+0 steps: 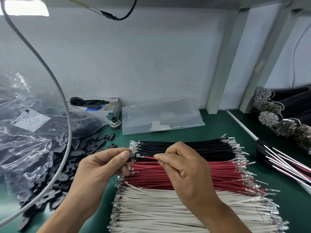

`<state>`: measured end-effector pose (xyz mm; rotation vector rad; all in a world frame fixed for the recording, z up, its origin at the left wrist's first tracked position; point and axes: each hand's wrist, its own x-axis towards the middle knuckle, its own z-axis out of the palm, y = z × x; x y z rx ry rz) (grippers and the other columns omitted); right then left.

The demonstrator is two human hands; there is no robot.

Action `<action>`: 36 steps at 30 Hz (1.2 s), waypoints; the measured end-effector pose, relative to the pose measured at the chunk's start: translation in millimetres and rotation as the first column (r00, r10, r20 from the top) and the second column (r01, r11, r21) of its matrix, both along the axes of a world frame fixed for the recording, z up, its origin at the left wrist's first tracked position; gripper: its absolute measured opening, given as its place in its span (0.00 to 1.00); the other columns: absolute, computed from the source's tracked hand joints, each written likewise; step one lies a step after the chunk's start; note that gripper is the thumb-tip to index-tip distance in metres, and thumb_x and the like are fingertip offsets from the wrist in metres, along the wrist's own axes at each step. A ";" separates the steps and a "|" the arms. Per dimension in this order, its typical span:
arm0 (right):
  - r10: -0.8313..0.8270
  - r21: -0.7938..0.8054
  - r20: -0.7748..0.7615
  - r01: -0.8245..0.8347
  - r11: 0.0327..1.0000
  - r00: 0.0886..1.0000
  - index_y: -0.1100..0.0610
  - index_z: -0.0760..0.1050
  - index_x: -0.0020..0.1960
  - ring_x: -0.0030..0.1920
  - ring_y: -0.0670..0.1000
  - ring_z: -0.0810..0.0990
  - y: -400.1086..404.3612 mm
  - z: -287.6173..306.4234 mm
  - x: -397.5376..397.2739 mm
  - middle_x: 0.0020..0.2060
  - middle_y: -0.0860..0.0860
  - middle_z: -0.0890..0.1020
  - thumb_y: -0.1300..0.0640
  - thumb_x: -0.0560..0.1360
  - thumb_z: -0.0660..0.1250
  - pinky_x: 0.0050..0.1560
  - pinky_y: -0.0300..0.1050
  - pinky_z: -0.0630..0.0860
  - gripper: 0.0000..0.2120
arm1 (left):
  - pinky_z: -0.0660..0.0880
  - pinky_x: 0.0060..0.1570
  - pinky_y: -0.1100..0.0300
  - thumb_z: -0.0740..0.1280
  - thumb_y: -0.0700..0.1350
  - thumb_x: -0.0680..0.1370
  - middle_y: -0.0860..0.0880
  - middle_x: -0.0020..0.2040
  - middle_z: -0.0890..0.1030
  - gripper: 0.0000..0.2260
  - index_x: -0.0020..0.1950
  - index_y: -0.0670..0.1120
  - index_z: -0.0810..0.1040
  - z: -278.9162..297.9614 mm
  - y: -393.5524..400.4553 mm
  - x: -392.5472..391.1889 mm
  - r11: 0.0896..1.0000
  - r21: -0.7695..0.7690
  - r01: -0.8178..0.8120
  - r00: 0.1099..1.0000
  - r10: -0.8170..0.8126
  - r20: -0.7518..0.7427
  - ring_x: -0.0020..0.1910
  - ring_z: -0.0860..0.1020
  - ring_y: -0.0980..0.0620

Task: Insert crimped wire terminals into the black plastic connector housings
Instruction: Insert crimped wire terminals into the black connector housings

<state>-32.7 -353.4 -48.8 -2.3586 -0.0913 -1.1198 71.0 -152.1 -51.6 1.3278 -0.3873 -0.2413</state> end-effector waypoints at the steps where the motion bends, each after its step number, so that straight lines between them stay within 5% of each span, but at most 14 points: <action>1: 0.002 -0.002 0.002 -0.002 1.000 1.000 0.52 0.86 0.52 0.39 0.44 0.78 0.2 0.6 -0.1 0.40 0.44 0.79 0.54 0.78 0.70 0.36 0.38 0.76 0.07 | 0.80 0.38 0.61 0.85 0.62 0.57 0.38 0.45 0.87 0.31 0.50 0.41 0.88 0.5 0.0 -0.2 1.000 -0.003 0.004 1.000 -0.004 -0.005 0.34 0.80 0.48; 11: -0.017 -0.212 0.027 0.022 0.977 0.999 0.53 0.86 0.52 0.38 0.48 0.75 -1.3 3.1 -2.9 0.39 0.47 0.78 0.64 0.74 0.76 0.31 0.44 0.75 0.10 | 0.79 0.36 0.61 0.84 0.62 0.60 0.37 0.40 0.85 0.31 0.50 0.39 0.88 -1.4 2.3 0.8 0.998 0.009 0.055 0.998 -0.054 -0.028 0.34 0.80 0.47; 21: 0.000 -0.307 -0.108 -0.033 0.951 0.994 0.53 0.85 0.51 0.38 0.48 0.74 -6.3 10.8 -6.9 0.38 0.46 0.76 0.66 0.73 0.73 0.28 0.45 0.74 0.11 | 0.80 0.36 0.64 0.81 0.47 0.65 0.36 0.39 0.86 0.13 0.46 0.43 0.89 0.5 3.6 -0.2 0.988 0.153 0.037 0.997 -0.048 0.063 0.30 0.81 0.48; 30: 0.010 -0.247 -0.041 -0.020 0.969 0.999 0.55 0.84 0.52 0.38 0.48 0.73 11.5 0.6 -5.7 0.39 0.47 0.75 0.62 0.78 0.71 0.29 0.46 0.73 0.05 | 0.80 0.35 0.62 0.84 0.60 0.60 0.36 0.41 0.86 0.27 0.49 0.43 0.88 -3.8 0.4 -1.5 0.995 0.091 0.031 0.999 -0.034 0.029 0.32 0.81 0.48; 33: -0.014 -0.176 -0.061 0.003 0.984 0.998 0.53 0.84 0.50 0.39 0.47 0.75 10.5 0.6 -4.8 0.40 0.45 0.76 0.57 0.80 0.69 0.32 0.46 0.75 0.04 | 0.82 0.41 0.60 0.83 0.61 0.59 0.41 0.45 0.87 0.27 0.52 0.48 0.89 -1.8 -0.7 -5.0 0.990 0.140 0.017 0.991 -0.036 0.128 0.37 0.84 0.45; 36: 0.007 -0.118 -0.076 -0.016 0.993 0.997 0.51 0.83 0.48 0.41 0.43 0.76 5.5 4.3 -6.1 0.41 0.42 0.77 0.53 0.79 0.69 0.37 0.42 0.76 0.05 | 0.83 0.42 0.54 0.82 0.57 0.63 0.44 0.43 0.87 0.19 0.53 0.57 0.88 2.8 2.1 -7.1 0.954 0.293 -0.060 0.925 -0.057 0.376 0.39 0.83 0.41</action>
